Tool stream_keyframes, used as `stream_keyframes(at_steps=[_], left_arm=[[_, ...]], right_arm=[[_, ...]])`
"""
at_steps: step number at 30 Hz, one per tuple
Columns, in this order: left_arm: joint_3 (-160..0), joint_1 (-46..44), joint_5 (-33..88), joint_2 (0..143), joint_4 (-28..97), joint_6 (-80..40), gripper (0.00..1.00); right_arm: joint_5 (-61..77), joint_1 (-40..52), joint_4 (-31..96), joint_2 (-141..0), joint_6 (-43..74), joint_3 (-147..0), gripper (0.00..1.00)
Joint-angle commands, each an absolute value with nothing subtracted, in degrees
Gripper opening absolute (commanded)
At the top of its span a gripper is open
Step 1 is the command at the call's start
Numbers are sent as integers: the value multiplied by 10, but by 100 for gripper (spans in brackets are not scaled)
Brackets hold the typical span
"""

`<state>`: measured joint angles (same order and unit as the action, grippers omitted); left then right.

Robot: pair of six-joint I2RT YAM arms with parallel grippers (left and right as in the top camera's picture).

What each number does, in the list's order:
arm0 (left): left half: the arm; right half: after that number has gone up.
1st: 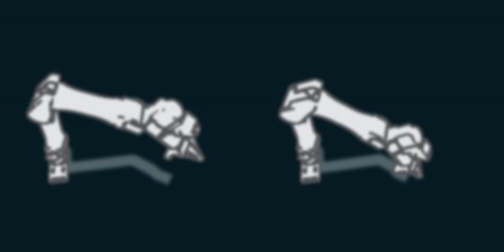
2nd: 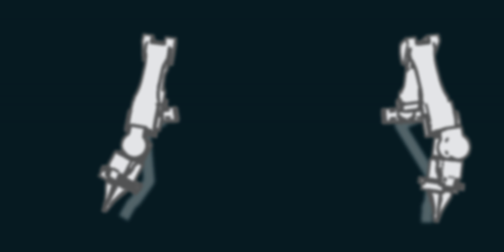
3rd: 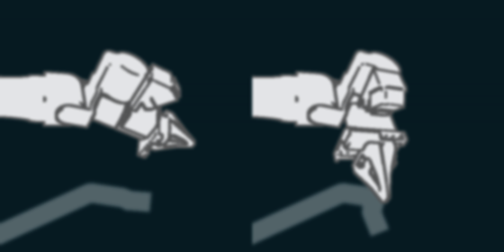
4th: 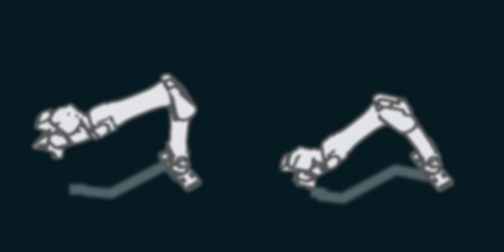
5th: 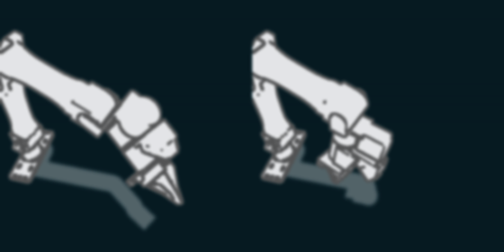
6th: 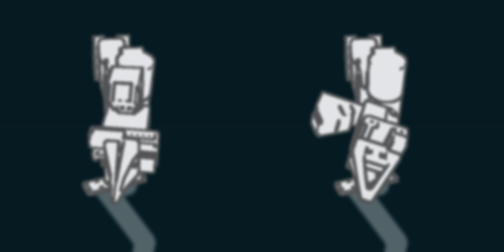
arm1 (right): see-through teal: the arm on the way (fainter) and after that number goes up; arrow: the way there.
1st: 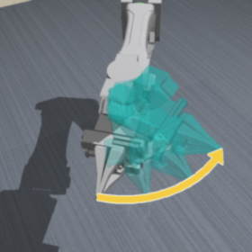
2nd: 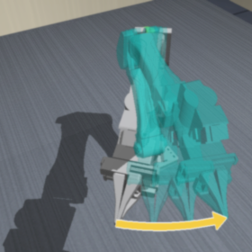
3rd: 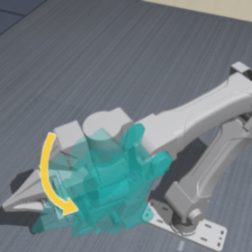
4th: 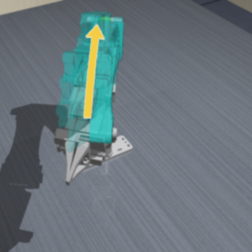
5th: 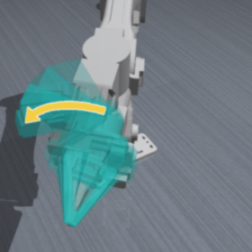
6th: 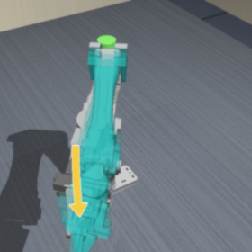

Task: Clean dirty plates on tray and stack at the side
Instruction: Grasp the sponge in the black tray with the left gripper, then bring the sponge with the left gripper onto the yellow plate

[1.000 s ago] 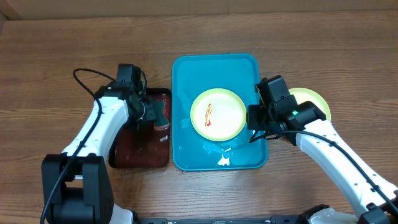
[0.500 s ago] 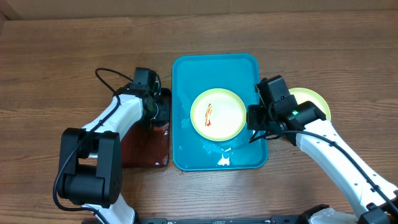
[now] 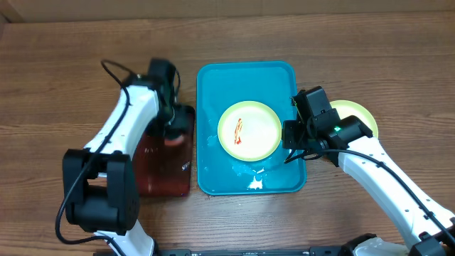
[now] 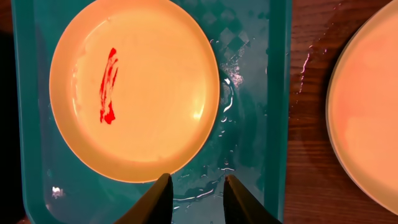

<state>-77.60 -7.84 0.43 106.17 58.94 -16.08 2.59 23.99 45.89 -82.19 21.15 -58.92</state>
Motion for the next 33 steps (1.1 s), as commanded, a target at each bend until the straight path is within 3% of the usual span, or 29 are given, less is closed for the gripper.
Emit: stream_keyframes(at_steps=[1,15,25,33], left_arm=[[-881,-80,-6,1061,640,-154,4],[-909,-88,-32,1065,662,-154,4],[-934,-219,42,1075,589,-181,4],[-934,-270,119,1140,512,-221,4]], right_arm=[[26,238,456,-822,209,-596,29],[26,238,453,-827,223,-596,29],[-1,225,398,-897,272,-596,30],[14,193,331,-994,261,-596,29]])
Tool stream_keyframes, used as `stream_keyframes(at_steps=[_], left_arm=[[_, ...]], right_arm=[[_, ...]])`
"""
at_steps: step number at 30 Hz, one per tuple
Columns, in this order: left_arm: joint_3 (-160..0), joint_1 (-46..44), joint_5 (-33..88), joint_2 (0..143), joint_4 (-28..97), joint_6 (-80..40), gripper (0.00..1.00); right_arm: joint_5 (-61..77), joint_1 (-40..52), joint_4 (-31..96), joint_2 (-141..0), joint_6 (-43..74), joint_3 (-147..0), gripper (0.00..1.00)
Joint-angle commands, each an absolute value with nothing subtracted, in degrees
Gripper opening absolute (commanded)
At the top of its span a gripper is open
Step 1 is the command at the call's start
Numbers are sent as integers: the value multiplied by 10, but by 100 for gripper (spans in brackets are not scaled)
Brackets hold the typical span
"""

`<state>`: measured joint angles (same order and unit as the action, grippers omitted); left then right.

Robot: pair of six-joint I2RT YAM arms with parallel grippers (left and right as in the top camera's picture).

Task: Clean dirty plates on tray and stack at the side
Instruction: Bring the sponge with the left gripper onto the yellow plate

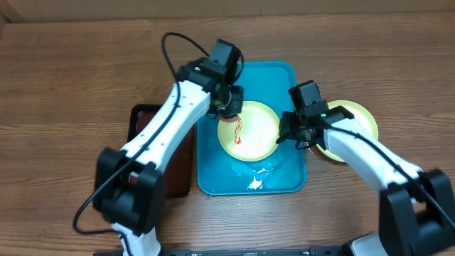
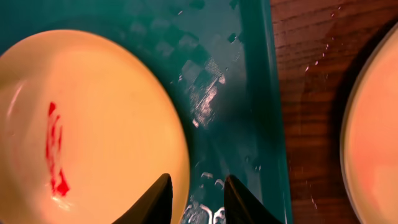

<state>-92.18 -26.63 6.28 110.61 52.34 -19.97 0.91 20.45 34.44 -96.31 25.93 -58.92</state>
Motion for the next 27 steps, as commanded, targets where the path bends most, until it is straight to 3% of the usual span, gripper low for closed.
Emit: stream_keyframes(at_steps=[1,5,10,13,22,27], left_arm=[[-934,-272,131,1151,507,-222,4],[-934,-278,151,1192,503,-226,4],[-934,-286,151,1223,500,-225,4],[-934,-291,146,1233,501,-225,4],[-934,-293,114,1252,509,-225,4],[-934,-292,84,1252,521,-226,4]], right_arm=[[36,190,319,-1007,240,-596,28],[102,188,296,-1044,205,-596,13],[102,189,298,-1046,205,-596,7],[100,188,303,-1042,191,-597,11],[133,171,354,-970,146,-619,35],[140,187,349,-981,147,-607,36]])
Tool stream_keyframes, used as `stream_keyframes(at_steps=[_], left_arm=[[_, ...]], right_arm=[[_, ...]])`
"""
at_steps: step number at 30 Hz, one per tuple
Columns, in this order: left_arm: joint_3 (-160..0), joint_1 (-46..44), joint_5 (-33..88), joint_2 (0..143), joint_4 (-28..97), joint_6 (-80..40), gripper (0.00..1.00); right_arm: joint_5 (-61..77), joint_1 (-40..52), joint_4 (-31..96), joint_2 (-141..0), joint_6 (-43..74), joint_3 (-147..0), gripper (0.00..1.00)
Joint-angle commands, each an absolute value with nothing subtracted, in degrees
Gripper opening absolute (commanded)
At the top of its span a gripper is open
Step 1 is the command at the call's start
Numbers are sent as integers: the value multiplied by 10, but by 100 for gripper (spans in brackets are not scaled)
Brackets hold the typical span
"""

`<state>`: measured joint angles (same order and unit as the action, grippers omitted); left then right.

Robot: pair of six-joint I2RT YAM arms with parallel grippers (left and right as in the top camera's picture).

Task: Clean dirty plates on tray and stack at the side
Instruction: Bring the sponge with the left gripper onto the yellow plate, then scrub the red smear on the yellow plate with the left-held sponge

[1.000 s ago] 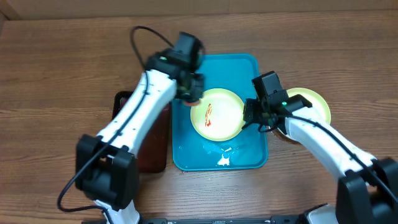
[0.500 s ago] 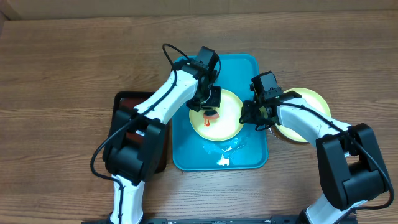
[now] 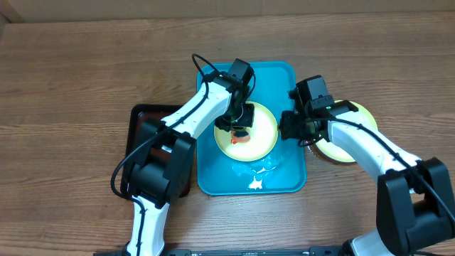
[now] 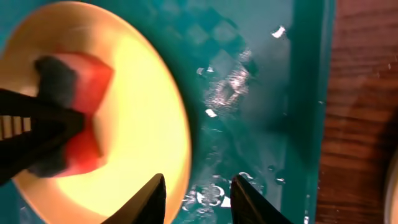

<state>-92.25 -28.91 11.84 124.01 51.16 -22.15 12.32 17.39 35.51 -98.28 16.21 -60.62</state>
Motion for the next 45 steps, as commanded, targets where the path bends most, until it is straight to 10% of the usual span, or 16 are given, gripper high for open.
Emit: stream_keyframes(at_steps=[1,7,11,16,45], left_arm=[[-936,-292,78,1251,527,-226,4],[-949,-288,67,1251,557,-225,4],[-967,-289,45,1251,573,-223,4],[-967,-304,45,1251,560,-228,4],[-956,-250,-5,1278,569,-314,4]], right_arm=[[140,192,338,-987,147,-599,36],[101,203,297,-1040,165,-583,35],[103,203,281,-1069,176,-583,9],[105,203,283,-1071,182,-583,4],[37,152,348,-1071,288,-583,4]])
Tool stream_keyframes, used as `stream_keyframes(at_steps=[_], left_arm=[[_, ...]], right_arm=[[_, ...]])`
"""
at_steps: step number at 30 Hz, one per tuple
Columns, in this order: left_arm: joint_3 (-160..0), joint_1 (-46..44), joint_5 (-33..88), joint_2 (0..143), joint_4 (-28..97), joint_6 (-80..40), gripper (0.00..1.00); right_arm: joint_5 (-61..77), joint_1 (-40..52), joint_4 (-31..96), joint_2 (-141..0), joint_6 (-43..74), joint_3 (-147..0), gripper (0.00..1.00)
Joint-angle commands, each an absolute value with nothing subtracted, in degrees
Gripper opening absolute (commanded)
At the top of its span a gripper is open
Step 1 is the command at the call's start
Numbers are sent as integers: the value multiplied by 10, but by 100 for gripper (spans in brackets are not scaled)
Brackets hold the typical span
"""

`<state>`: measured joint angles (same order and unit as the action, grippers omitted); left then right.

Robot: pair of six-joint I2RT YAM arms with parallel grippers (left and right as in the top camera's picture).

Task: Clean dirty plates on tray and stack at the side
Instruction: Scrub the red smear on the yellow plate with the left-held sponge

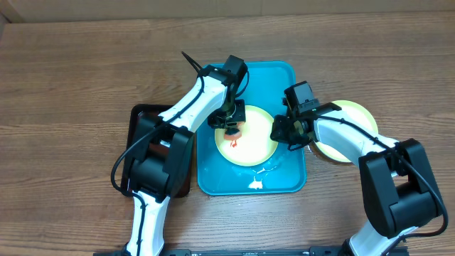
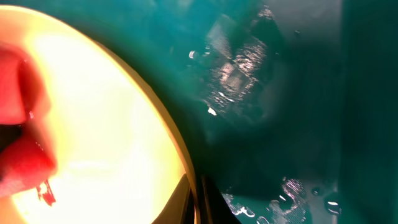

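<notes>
A pale yellow plate (image 1: 252,139) lies in the teal tray (image 1: 213,85), a small red smear (image 1: 233,145) left on it. My left gripper (image 1: 231,126) is shut on a red sponge (image 1: 232,131) pressed onto the plate's left part. In the right wrist view the sponge (image 2: 18,137) fills the left edge beside a bit of smear (image 2: 45,193). My right gripper (image 1: 278,135) is shut on the plate's right rim; its fingers pinch the rim (image 2: 183,168) at the gripper (image 2: 194,202).
A second yellow plate (image 1: 355,114) lies on the wood right of the tray, partly under my right arm. A dark brown basin (image 1: 149,121) stands left of the tray. Water patches (image 1: 254,181) lie on the tray's near end.
My right gripper, open beside the plate's right rim, has shut on that rim. The sponge has shifted slightly up and left on the plate, and the red smear is smaller.
At first my left gripper was at the brown basin and my right hung open near the tray's right edge, the plate bearing a long red streak. Then the left arm was over the plate. Later the sponge sat on the streak. Now the right holds the rim.
</notes>
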<state>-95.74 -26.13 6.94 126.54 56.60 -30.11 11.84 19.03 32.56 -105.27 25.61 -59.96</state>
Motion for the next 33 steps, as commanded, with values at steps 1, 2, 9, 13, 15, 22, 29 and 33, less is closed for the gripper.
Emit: stream_keyframes(at_steps=[1,2,9,13,15,22,29,33], left_arm=[[-957,-250,-4,1278,568,-314,4],[-957,-252,-1,1278,565,-315,4],[-957,-294,145,1290,527,-302,4],[-957,-324,200,1310,517,-298,4],[-957,-331,229,1315,518,-295,4],[-964,-325,204,1315,561,-285,4],[-1028,-308,-66,1315,644,-287,4],[-1029,-312,-151,1315,627,-267,4]], right_arm=[[37,148,350,-1071,288,-583,4],[39,145,350,-1071,288,-583,4],[48,143,350,-1071,287,-583,4],[48,143,351,-1071,286,-583,4],[48,143,352,-1071,285,-583,4],[48,143,352,-1071,285,-583,4],[47,143,352,-1071,285,-583,4],[48,143,352,-1071,285,-583,4]])
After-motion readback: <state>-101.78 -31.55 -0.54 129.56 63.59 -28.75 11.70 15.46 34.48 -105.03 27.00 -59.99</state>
